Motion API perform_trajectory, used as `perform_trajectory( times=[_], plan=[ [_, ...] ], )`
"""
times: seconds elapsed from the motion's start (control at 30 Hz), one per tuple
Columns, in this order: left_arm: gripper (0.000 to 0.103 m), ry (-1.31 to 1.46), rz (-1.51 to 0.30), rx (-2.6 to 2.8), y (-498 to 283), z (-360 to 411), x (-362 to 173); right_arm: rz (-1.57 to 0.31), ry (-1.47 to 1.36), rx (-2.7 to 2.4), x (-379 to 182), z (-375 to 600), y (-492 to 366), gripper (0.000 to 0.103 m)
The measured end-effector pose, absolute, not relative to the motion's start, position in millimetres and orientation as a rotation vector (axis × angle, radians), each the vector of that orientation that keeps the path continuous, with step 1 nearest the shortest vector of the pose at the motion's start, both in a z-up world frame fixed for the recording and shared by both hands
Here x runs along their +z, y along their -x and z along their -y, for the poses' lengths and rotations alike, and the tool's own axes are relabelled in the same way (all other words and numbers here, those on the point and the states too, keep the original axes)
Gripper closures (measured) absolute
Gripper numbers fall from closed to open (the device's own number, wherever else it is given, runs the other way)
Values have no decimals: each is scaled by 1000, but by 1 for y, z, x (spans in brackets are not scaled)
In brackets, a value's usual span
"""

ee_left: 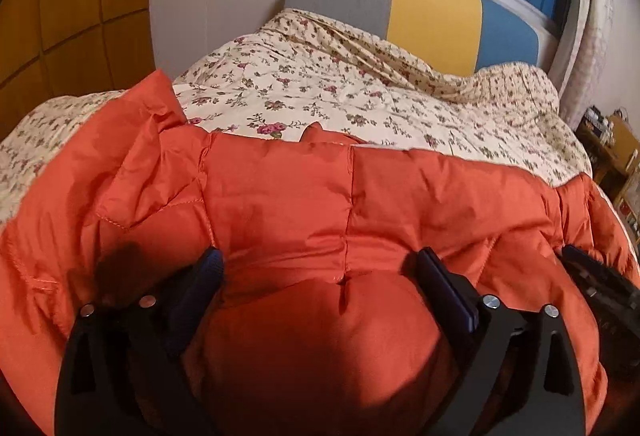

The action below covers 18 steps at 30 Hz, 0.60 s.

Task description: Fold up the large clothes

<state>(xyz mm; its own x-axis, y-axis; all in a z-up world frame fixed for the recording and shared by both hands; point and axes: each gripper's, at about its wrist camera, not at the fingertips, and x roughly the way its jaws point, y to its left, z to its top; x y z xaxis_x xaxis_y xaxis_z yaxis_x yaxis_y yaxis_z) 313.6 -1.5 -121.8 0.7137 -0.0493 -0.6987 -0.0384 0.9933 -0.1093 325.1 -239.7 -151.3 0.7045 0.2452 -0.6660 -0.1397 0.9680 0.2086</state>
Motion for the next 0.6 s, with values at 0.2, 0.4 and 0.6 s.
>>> perform_trajectory(
  times=[0.2, 0.4, 0.6],
  plan=[
    [7, 68, -728, 84, -304, -34, -94, -708, -179, 85, -112, 296, -309, 35],
    [7, 91, -745, 253, -317, -86, -103, -839, -202, -17, -149, 333, -328, 32],
    [3, 258, -837, 202, -333, -117, -139, -847, -206, -30, -164, 332, -335, 28]
  ],
)
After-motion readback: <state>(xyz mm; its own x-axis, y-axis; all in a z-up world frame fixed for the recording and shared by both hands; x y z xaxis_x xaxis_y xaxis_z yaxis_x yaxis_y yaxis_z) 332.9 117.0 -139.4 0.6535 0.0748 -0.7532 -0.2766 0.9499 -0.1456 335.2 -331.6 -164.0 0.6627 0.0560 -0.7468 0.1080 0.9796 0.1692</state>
